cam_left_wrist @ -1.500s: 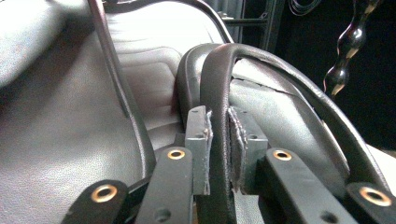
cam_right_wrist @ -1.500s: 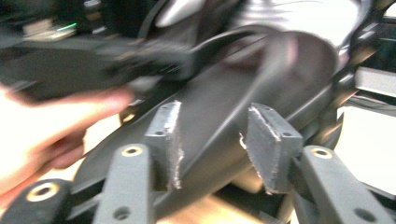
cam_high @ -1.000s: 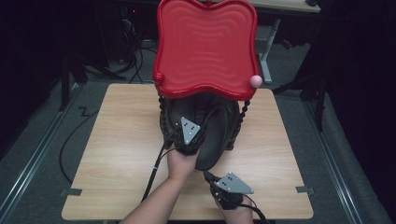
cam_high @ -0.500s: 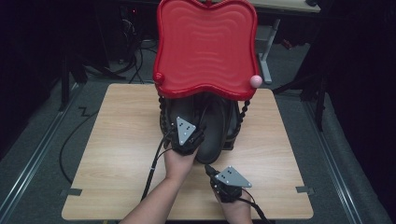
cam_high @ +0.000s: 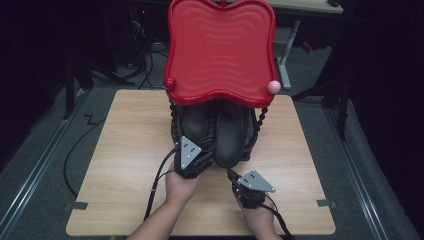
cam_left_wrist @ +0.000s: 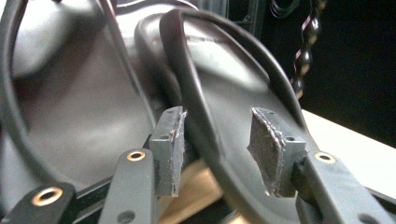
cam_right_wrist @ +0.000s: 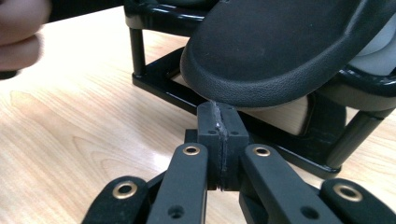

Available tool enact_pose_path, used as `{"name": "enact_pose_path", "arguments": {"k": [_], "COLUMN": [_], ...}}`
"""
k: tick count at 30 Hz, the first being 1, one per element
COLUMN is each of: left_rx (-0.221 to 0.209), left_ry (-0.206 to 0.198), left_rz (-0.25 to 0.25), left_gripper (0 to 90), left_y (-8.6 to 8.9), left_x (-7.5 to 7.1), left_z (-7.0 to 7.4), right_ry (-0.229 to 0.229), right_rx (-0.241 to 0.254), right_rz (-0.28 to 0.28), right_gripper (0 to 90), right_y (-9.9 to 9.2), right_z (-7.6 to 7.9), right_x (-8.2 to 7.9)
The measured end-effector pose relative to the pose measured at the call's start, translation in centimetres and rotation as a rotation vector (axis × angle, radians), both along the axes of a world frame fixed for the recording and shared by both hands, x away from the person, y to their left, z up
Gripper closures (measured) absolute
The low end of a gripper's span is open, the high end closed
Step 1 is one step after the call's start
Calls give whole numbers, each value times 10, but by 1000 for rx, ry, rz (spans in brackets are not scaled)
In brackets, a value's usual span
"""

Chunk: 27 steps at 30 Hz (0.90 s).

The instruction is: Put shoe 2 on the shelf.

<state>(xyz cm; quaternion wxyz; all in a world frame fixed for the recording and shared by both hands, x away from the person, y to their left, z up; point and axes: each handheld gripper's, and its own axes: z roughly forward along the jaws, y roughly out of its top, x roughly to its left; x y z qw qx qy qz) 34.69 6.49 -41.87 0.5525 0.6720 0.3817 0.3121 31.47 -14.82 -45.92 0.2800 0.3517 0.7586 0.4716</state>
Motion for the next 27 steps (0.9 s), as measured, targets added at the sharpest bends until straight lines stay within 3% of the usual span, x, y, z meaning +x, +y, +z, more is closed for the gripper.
{"name": "enact_pose_path", "arguments": {"k": [13, 18, 20, 27], "left_rx": [109, 129, 101, 161], "left_ry": [62, 73, 90, 94], "left_rz": [34, 60, 62, 20], "left_gripper": [507, 502, 502, 496], "left_y": [58, 79, 82, 71], "left_x": [-49, -53, -51, -54], "left_z": [-46, -52, -54, -61], "right_ry": [-22, -30, -33, -38], "right_rx": [-11, -11, -15, -17], "right_rz": [-34, -51, -54, -50], "right_gripper": [895, 895, 895, 895], "right_y": [-5, -6, -5, 6], "right_z": [10, 15, 16, 19], "right_x": [19, 27, 31, 41]}}
